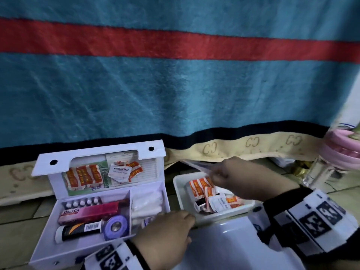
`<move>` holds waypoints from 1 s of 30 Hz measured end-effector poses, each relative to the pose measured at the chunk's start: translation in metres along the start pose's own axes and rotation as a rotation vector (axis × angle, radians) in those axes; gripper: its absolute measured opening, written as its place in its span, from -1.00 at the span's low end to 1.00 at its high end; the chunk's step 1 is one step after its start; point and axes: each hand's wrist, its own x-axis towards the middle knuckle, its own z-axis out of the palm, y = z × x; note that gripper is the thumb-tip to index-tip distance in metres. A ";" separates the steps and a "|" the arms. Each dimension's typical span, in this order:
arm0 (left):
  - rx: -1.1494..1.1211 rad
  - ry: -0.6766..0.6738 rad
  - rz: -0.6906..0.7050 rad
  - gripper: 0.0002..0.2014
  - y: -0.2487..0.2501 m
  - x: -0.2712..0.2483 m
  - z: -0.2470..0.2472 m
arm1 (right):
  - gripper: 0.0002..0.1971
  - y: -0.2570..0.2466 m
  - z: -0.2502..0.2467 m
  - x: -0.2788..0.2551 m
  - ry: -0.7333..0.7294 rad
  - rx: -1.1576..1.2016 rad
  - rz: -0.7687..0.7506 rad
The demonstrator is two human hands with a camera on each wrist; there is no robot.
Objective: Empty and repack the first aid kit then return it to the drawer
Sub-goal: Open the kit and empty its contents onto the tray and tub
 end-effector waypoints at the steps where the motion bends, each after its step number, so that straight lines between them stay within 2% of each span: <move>1: 0.010 0.014 -0.016 -0.67 0.002 0.002 -0.001 | -0.68 0.006 -0.007 -0.005 0.016 0.013 0.004; 3: 0.058 0.037 -0.041 -0.70 0.005 0.006 -0.002 | -0.73 0.022 -0.018 -0.018 0.050 0.028 0.007; 5: 0.111 0.029 -0.044 -0.71 0.009 0.012 -0.002 | -0.69 0.039 -0.022 -0.033 0.137 0.043 0.018; 11: 0.171 0.003 -0.008 -0.71 0.022 0.035 0.003 | -0.68 0.093 -0.017 -0.073 0.573 0.164 0.024; 13: 0.198 -0.025 -0.040 -0.72 0.027 0.041 0.006 | -0.72 0.112 -0.008 -0.082 0.730 0.294 0.081; 17: 0.290 -0.057 -0.105 -0.68 0.038 0.049 0.005 | -0.54 0.138 0.009 -0.097 1.034 0.560 0.285; 18: 0.289 -0.044 -0.108 -0.65 0.040 0.049 0.004 | -0.53 0.141 0.012 -0.099 1.070 0.640 0.342; 20: 0.273 0.011 -0.113 -0.61 0.041 0.047 -0.001 | -0.63 0.150 0.020 -0.101 1.135 0.792 0.448; 22: 0.241 0.079 -0.122 -0.63 0.041 0.042 -0.006 | -0.70 0.162 0.029 -0.104 1.194 0.886 0.548; 25: 0.164 0.173 -0.123 -0.69 0.042 0.026 -0.014 | -0.53 0.181 0.049 -0.103 1.175 1.012 0.666; 28: 0.124 0.232 -0.113 -0.70 0.048 0.012 -0.026 | -0.74 0.167 0.057 -0.096 1.216 1.027 0.684; 30: 0.101 0.255 -0.113 -0.73 0.053 0.004 -0.036 | -0.72 0.163 0.061 -0.091 1.204 1.066 0.691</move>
